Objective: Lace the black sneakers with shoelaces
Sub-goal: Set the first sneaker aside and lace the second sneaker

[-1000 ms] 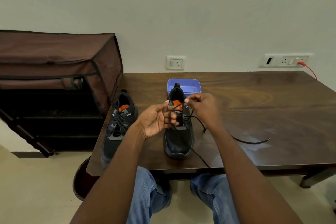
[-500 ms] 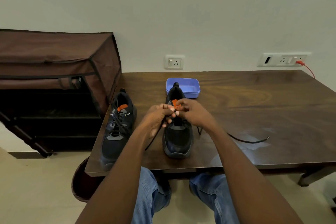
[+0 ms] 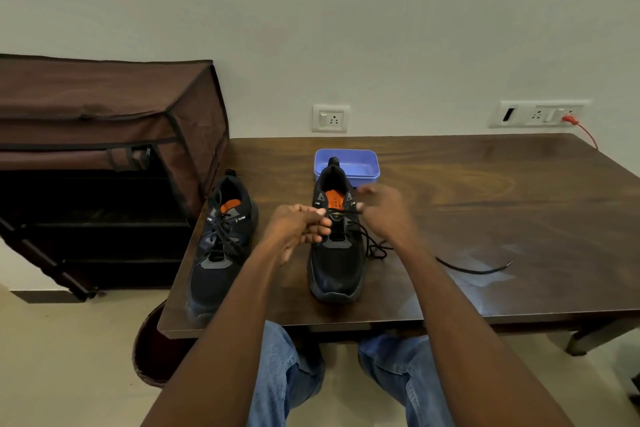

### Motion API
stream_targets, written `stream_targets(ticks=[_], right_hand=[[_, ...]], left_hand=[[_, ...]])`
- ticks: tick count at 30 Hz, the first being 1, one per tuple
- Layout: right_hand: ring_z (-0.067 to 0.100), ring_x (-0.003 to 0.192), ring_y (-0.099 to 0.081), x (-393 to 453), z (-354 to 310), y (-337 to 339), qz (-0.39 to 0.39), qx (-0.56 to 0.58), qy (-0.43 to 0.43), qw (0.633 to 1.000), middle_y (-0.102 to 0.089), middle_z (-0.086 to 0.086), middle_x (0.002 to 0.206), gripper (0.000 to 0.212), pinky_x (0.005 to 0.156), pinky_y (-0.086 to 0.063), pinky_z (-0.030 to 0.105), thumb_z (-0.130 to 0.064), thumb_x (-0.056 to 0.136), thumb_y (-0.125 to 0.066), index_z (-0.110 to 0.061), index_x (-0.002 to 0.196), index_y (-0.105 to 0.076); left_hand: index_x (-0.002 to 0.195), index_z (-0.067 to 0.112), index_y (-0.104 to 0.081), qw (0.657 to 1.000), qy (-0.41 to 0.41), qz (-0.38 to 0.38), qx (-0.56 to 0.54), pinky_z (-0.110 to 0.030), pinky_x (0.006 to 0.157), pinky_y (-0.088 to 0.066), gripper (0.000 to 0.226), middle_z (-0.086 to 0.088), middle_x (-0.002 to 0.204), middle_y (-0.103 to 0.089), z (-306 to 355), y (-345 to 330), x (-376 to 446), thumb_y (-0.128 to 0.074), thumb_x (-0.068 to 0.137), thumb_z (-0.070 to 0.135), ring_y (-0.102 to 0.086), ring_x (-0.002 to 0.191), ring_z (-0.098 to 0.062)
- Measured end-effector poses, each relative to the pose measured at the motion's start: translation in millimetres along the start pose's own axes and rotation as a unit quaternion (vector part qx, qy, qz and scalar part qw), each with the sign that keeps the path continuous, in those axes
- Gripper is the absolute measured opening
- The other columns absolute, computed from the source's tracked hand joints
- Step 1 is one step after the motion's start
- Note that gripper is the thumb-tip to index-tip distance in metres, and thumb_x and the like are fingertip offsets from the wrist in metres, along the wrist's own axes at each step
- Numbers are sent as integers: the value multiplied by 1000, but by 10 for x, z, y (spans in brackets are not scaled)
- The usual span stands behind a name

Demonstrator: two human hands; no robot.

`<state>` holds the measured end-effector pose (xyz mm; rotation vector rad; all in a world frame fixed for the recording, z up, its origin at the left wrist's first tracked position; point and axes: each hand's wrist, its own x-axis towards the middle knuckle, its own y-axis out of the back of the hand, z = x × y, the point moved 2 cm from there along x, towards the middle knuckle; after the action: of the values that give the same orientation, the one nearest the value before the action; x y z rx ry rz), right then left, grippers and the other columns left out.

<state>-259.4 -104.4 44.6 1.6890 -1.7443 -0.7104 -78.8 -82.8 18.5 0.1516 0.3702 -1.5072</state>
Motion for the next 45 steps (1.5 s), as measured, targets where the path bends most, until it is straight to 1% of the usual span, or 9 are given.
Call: stream_targets(ticks=[3,7,11,18,24,30,34,40,45], right_hand=[[16,106,-63,-24,-121,-217,-127,57,62,988,-69,1,115,28,92,-51,32,-13,92,-65,-19,119,-69],[18,82,-65,-10,-93,-311,-93,7,53,994,-70,3,86,14,76,-55,38,-14,93,-60,-15,88,-74],[12,75,-59,41,-55,-338,-94,52,46,993,-63,-6,73,15,72,-51,33,-12,90,-62,-22,91,-74],[7,73,-62,64,-54,-363,-93,113,19,989,-69,-7,76,22,73,-53,29,-12,90,-67,-26,73,-73],[22,81,-59,91,-40,-391,-14,-62,24,998,-65,8,88,15,69,-48,34,-8,91,-53,-9,85,-67],[20,90,-56,116,-63,-502,-55,-127,72,988,-54,6,99,13,78,-51,34,-11,92,-59,-7,94,-71],[17,84,-60,178,0,-569,-85,-38,23,995,-67,5,89,15,74,-50,33,-8,91,-62,-10,81,-74],[11,71,-54,139,53,-637,-117,128,-45,984,-63,0,72,22,60,-40,23,0,90,-58,-10,75,-72],[16,83,-63,177,170,-639,-165,231,-110,953,-71,4,82,14,91,-54,38,0,88,-64,-8,85,-75]], left_hand=[[87,3,-65,1000,-9,-9,17,-18,43,-45,13,-6,67,-68,-27,-47,9,-70,91,14,-59,50,-11],[87,3,-69,1000,-12,-9,7,-17,46,-48,11,-8,72,-70,-66,-46,59,-67,93,12,-61,53,-9],[99,2,-59,999,-34,-5,37,-20,45,-48,4,-8,70,-68,-62,-74,96,-55,98,1,-60,52,-11],[111,8,-53,994,-53,6,94,-24,46,-41,11,-4,69,-63,-58,-110,114,-54,100,7,-54,49,-9],[85,12,-63,982,-59,136,114,-24,54,-45,18,-4,75,-62,-212,33,268,-53,96,3,-55,65,-13],[76,16,-68,978,-31,134,154,-21,55,-49,24,-3,76,-67,-302,26,361,-60,94,3,-59,67,-10],[76,16,-70,978,-28,137,152,-20,54,-48,19,-3,81,-69,-311,41,387,-67,91,5,-61,72,-11],[75,17,-70,978,-32,138,151,-20,54,-47,18,-5,83,-71,-311,35,370,-71,88,4,-63,76,-14],[77,16,-70,978,-28,133,158,-20,57,-48,17,-7,89,-72,-300,25,350,-70,88,4,-65,79,-14]])
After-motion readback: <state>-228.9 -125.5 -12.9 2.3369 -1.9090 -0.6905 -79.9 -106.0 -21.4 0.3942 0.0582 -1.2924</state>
